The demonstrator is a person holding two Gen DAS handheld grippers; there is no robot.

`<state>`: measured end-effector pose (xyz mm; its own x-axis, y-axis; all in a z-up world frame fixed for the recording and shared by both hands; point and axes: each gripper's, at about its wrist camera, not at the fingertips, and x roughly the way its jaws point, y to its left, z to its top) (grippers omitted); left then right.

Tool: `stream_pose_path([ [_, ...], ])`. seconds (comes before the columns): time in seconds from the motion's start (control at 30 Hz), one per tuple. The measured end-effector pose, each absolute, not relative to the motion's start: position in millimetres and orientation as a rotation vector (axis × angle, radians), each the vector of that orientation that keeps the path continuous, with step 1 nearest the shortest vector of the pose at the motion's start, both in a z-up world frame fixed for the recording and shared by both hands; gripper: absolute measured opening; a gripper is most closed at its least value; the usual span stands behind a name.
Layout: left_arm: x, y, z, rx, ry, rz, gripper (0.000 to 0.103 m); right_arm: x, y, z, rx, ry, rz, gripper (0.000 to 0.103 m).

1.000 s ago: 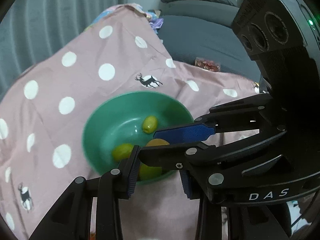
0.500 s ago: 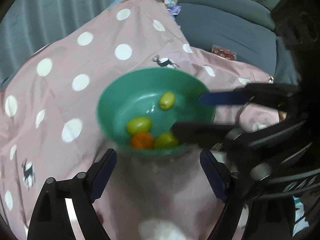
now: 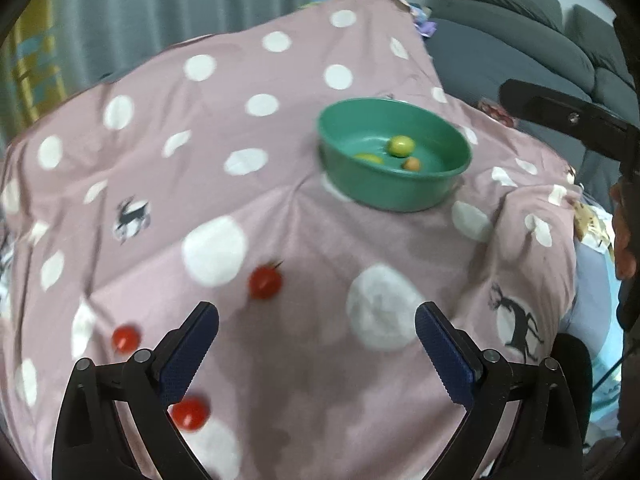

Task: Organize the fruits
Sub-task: 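Move both grippers back to the red cherry tomatoes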

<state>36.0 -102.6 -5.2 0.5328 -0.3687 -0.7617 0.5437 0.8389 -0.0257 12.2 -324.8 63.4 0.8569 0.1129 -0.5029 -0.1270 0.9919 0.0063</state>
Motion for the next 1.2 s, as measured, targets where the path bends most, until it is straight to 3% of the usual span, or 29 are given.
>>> stream_pose_path([
  [0.57, 6.2, -26.6, -17.4, 0.099, 0.906, -0.456, 0.099, -7.8, -277.5, 75.0, -0.092, 0.516, 0.181, 0.097],
  [1.2, 3.8, -12.1, -31.5, 0.059, 0.926, -0.454, 0.099, 0.5, -247.8, 63.4, -0.139, 0.579, 0.213, 0.097],
])
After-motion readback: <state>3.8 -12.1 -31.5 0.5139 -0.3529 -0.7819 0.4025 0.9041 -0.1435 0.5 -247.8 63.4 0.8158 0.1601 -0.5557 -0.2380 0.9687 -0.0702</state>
